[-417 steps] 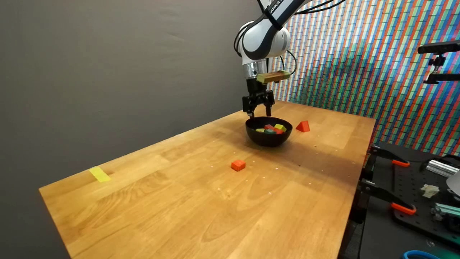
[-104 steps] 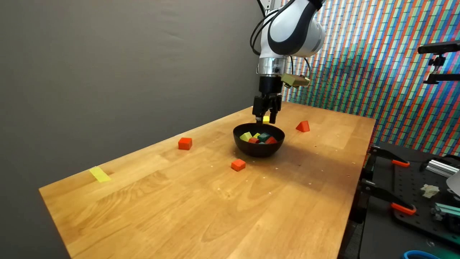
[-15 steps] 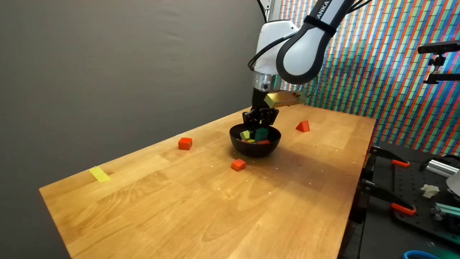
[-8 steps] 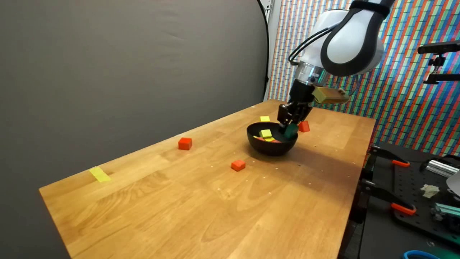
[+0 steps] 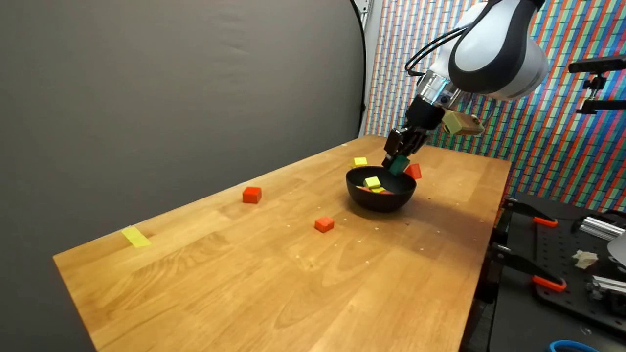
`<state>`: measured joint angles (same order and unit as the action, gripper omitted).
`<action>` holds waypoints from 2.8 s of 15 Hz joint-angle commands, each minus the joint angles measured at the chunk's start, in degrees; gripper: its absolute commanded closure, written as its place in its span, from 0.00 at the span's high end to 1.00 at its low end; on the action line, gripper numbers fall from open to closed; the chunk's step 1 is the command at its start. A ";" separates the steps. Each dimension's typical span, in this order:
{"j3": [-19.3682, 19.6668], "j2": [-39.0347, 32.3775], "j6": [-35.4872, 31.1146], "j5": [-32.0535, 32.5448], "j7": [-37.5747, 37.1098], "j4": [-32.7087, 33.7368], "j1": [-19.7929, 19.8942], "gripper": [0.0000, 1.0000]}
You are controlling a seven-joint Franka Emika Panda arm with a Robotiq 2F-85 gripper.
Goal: Remove all the contents from the black bowl.
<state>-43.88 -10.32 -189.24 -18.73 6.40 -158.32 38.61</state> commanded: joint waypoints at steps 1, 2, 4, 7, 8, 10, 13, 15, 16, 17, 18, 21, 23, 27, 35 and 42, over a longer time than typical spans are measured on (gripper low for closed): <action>-9.82 -4.56 1.56 11.36 6.35 2.52 15.45 0.23; -11.32 -4.56 4.06 14.01 7.77 3.56 17.99 0.23; -13.76 -2.49 12.11 16.25 9.42 7.31 20.44 0.23; -19.67 -1.09 23.74 16.30 13.04 14.29 24.06 0.23; -20.85 -0.60 26.82 15.85 13.74 16.57 24.35 0.23; -19.96 0.79 32.67 17.10 11.29 21.43 21.42 0.23; -10.17 -2.71 39.97 28.60 0.69 28.88 10.01 0.23; -2.30 -4.60 40.47 37.08 -7.79 31.57 1.15 0.23; 0.44 -7.10 41.70 41.83 -11.89 33.83 -2.27 0.23; 2.52 -10.38 43.42 46.61 -15.92 36.51 -5.11 0.23; 4.09 -13.75 45.15 50.02 -18.75 39.27 -7.73 0.23; 7.97 -23.65 49.72 53.44 -21.22 48.06 -14.61 0.23; 18.11 -26.82 48.39 45.93 -15.61 53.31 -25.51 0.23; 29.46 -35.92 48.43 34.02 -7.79 65.35 -37.92 0.22; 37.27 -41.91 63.86 27.96 -5.61 82.47 -46.32 0.99; 39.40 -25.08 70.45 28.76 -8.02 65.93 -47.79 1.00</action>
<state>-5.82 -44.52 -119.80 10.47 -0.08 -81.35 -8.39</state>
